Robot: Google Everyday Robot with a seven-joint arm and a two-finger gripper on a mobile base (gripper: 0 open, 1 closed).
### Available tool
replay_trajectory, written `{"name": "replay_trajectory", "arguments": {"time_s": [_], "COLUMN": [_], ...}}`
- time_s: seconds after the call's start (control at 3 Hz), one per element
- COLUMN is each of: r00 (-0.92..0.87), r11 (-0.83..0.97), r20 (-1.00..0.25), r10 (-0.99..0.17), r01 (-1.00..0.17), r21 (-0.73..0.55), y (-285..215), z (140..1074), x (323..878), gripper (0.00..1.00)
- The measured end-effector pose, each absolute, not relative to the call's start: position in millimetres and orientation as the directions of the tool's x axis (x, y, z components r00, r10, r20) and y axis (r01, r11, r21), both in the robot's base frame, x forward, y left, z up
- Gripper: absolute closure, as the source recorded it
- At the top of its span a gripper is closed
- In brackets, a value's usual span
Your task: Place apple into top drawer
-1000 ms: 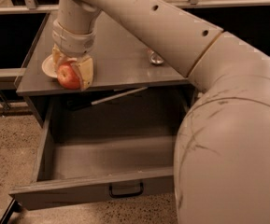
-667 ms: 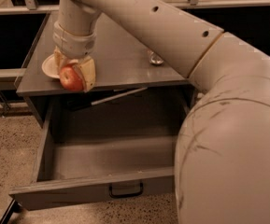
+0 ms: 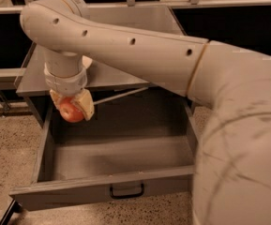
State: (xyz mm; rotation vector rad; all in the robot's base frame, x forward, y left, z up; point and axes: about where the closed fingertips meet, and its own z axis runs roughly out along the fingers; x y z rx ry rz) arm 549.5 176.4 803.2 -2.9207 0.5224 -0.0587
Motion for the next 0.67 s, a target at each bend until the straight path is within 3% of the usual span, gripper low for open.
{"name": "replay_trajectory", "arguments": {"time_s": [0.33,0.67], "r00": [0.949,0.953], "r11": [-0.948,-0.954], "r20": [0.094,0.086], "r10": [-0.301,-0.292], "r01": [-0.287,-0.283], "r21": [-0.139,-0.101], "y": [164.0,159.3], "z": [783.8,767.9], "x": [525.9,523.2], "gripper": [1.0,1.0]}}
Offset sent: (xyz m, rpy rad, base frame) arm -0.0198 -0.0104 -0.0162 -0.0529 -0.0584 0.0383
